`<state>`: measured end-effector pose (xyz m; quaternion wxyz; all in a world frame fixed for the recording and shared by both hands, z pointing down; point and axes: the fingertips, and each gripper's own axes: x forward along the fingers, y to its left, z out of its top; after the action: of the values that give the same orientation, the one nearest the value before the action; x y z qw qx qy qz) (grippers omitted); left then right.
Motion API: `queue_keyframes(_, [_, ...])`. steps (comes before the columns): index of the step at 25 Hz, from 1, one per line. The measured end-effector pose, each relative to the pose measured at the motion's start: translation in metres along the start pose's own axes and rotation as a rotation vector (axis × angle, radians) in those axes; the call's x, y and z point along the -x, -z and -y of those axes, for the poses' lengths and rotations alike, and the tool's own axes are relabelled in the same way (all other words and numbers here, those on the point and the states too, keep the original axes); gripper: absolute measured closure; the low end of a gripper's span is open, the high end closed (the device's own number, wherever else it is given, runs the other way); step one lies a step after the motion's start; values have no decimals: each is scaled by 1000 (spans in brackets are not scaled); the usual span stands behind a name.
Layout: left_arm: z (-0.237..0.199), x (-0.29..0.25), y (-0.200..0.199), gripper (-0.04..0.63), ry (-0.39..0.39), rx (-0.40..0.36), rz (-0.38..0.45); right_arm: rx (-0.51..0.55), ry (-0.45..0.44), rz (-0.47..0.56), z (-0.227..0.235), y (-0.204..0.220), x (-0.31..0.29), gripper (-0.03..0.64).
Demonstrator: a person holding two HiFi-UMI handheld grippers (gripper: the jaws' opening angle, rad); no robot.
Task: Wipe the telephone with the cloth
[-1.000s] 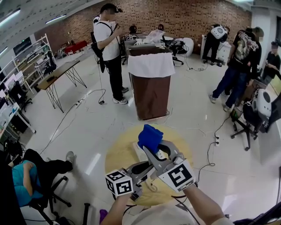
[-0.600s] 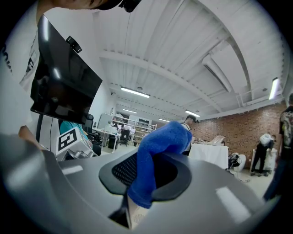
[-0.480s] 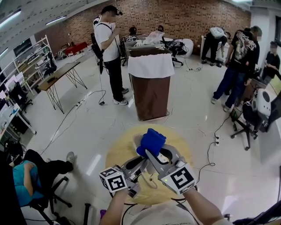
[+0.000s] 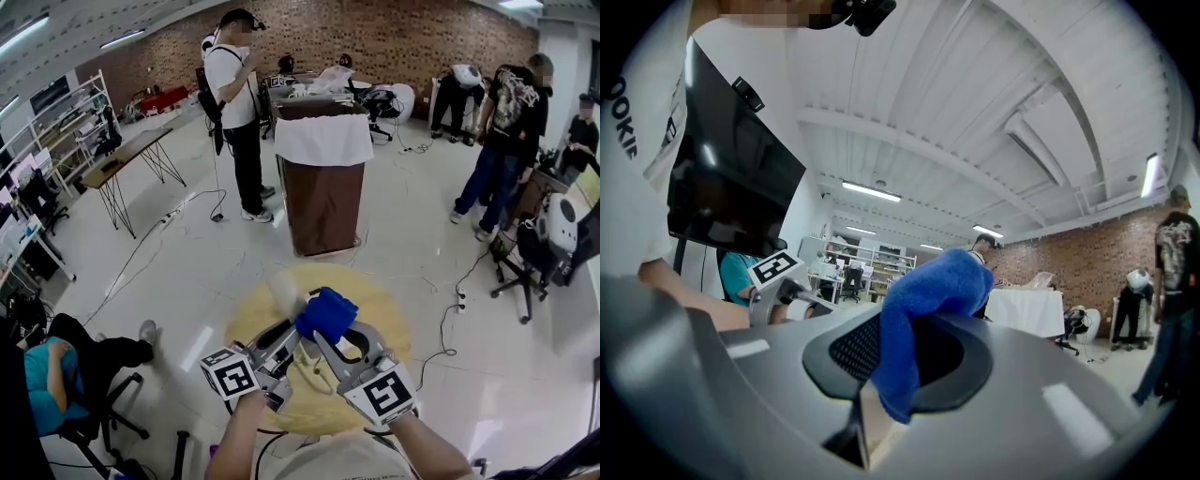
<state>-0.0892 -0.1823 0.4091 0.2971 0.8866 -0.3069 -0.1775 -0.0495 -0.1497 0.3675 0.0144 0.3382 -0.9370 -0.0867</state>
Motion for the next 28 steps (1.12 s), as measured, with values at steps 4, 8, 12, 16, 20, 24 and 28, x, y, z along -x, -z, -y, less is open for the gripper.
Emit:
queue_keyframes(4, [-1, 2, -9, 520, 2, -7, 13, -18, 6, -13, -6, 10, 6, 546])
queue_keyframes(8, [-1, 2, -17, 520, 0, -10, 27, -47, 3, -39, -12, 23, 10, 546])
queue_keyframes(12, [2, 3, -23, 520, -1, -25, 35, -54, -10, -59, -21, 33, 13, 546])
queue_keyframes(16, [7, 0, -28, 520, 3, -29, 44, -67, -7, -77, -22, 41, 19, 546])
queue_keyframes(20, [9, 1, -31, 520, 4, -38, 46, -84, -7, -99, -25, 49, 22, 546])
queue_keyframes(24, [11, 1, -35, 520, 11, -47, 57, -87, 5, -94, -23, 51, 23, 546])
queue_keyframes(28, [12, 6, -36, 520, 18, -44, 53, -106, 57, -128, -12, 67, 32, 546])
